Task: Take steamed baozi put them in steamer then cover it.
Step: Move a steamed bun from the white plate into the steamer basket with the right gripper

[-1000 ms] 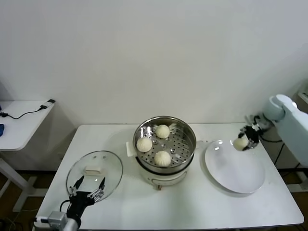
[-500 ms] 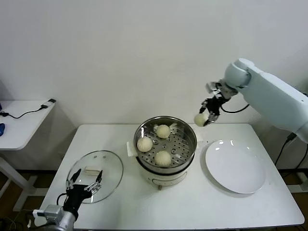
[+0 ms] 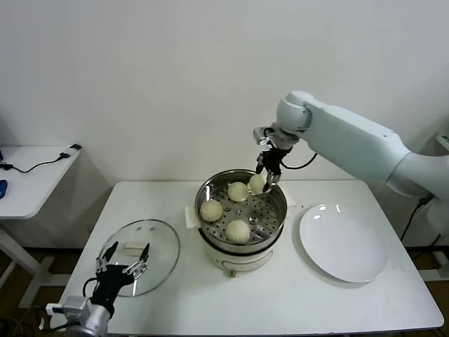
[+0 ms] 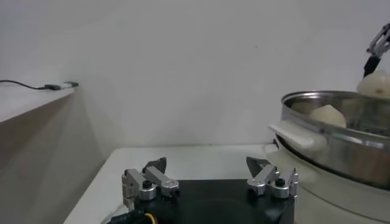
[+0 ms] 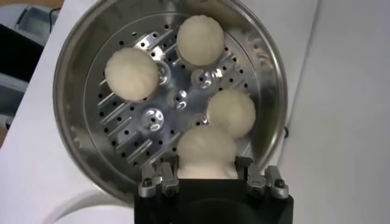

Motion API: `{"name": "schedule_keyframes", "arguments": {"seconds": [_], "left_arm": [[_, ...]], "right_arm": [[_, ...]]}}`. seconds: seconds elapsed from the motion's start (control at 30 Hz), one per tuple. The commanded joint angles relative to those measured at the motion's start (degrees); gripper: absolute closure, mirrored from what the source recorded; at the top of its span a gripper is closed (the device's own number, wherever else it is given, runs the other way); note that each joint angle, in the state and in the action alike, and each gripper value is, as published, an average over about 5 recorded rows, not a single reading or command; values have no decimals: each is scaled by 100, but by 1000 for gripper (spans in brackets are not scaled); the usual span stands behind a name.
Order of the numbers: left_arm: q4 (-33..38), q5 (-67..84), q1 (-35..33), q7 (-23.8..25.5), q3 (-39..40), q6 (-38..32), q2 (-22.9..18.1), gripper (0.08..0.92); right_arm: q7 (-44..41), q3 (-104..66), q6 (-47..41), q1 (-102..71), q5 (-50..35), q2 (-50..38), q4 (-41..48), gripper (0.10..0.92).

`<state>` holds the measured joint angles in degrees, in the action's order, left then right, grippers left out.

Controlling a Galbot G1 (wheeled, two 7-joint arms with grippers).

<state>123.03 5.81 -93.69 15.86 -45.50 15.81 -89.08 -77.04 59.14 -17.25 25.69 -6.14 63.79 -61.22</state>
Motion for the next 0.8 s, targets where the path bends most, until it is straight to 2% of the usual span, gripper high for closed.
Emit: {"name": "schedule_keyframes", "arguments": {"seconds": [0.03,0.67,0.8], "left_arm": [[7,35,24,3,-17,1,-1,177],[-52,37,48,4,5,2,-7,177],[-54,30,51,-5,-6,14,-8,177]], "right_arm": [[57,322,-132,-205,137,282,1,406],[130,324,-159,-398,366,41,-152,412],[227,286,-354,-342,308,-49,-263,349]]}}
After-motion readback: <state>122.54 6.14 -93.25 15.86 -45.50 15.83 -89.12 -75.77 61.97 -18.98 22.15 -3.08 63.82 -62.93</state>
